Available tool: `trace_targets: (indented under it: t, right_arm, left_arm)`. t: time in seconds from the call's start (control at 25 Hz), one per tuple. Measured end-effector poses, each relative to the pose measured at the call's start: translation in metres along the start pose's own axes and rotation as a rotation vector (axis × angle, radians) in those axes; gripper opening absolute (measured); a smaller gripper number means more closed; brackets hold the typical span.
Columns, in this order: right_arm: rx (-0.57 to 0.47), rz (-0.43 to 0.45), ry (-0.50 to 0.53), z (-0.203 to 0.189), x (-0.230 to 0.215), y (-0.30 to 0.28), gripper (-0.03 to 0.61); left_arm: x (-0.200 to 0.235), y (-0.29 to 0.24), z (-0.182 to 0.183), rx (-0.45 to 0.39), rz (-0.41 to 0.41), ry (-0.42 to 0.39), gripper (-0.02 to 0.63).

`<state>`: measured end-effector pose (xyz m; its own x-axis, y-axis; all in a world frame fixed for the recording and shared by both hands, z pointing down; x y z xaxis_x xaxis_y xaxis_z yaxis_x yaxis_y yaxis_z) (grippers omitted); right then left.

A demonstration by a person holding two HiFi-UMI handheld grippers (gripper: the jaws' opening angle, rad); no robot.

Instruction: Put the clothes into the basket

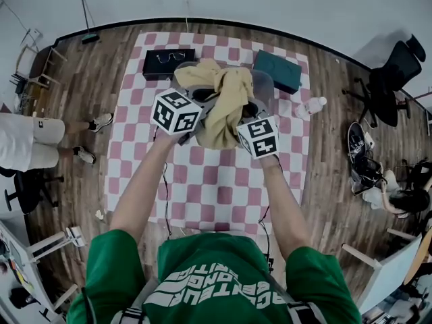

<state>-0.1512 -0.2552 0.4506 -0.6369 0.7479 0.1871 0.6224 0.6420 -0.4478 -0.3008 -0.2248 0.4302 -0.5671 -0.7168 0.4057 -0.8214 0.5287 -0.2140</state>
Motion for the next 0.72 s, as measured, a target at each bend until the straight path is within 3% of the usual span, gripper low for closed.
trace_targets:
  t: [0.52,0.72]
  right_arm:
    - [0.203,0.072,-0.055,-0.041,-0.013,-0.054,0.048]
    - [0.251,0.071,-0.045,-0.044,-0.014,-0.058,0.048]
  left_arm:
    - [0.055,-0.032,-0.032,0.037,-0.021,0.14,0.02]
    - [0.06,-0.03,-0.034,0.035,0.011,0.117,0.02]
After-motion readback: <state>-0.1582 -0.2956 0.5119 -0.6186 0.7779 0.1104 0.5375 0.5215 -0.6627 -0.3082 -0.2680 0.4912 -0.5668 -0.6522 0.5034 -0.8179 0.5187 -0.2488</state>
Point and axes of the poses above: the fingertips, and each gripper's own axes: y backward along the fingers, x to its left, z out of its top, the point moved 9 cm from there along y, backward along the fingers, and after that the axes turned 15 degrees about -z, right-handed, at the moved point
